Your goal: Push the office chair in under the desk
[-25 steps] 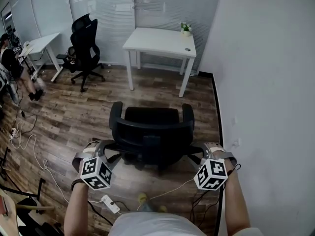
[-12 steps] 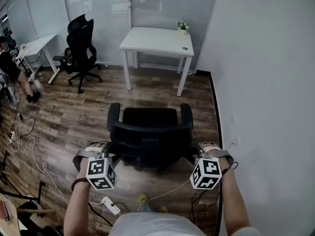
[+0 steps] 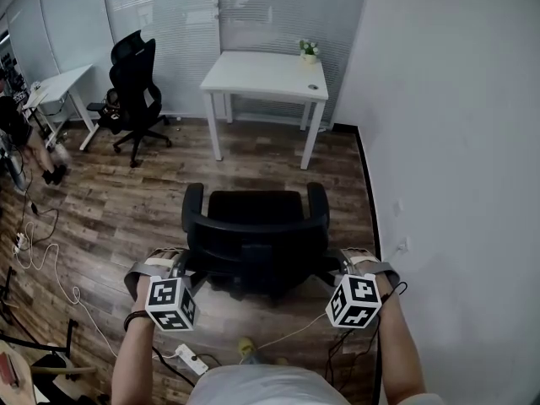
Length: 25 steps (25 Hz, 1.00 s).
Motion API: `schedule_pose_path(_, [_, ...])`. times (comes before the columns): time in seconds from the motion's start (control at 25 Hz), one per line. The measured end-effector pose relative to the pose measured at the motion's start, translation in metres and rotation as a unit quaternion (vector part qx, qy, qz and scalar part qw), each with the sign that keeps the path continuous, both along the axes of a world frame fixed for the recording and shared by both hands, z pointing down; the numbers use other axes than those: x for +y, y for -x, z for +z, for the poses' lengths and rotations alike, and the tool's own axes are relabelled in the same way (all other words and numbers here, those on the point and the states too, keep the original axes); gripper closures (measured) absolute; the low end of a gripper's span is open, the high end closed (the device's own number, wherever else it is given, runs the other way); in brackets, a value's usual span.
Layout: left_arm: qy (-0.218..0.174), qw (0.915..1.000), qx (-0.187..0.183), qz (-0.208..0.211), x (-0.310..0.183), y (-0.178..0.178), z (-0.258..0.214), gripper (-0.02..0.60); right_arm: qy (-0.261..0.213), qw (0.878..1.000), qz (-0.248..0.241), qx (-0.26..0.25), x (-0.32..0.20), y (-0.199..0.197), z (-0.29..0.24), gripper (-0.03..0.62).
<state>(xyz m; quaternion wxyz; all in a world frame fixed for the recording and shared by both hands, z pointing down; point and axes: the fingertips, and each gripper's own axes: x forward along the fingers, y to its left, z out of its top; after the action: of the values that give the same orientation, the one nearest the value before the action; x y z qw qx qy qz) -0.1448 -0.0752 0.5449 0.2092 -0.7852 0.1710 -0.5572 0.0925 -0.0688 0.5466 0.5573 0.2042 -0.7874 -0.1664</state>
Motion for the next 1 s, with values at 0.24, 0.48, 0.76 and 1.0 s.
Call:
schedule_pose_path(0.24, [-0.011, 0.9999, -0.001, 0.007, -0.016, 0.002, -0.001, 0.418, -0.002, 1.0, 0.01, -0.003, -0.014, 0.002, -0.001, 0.427])
schedule_pose_path(0.48, [-0.008, 0.9999, -0.011, 0.007, -0.046, 0.002, 0.001, 0.423, 0.001, 0.999, 0.036, -0.007, -0.043, 0.003, 0.002, 0.419])
schedule_pose_path(0.76, [-0.016, 0.9998, -0.003, 0.008, -0.097, 0.011, 0.001, 0.416, -0.006, 0.999, 0.037, -0.01, -0.089, 0.013, 0.001, 0.419])
schedule_pose_path(1.0, [-0.018, 0.9998, -0.001, 0.007, -0.149, 0.008, 0.0, 0.414, -0.011, 0.999, 0.035, -0.012, -0.141, 0.01, 0.001, 0.418])
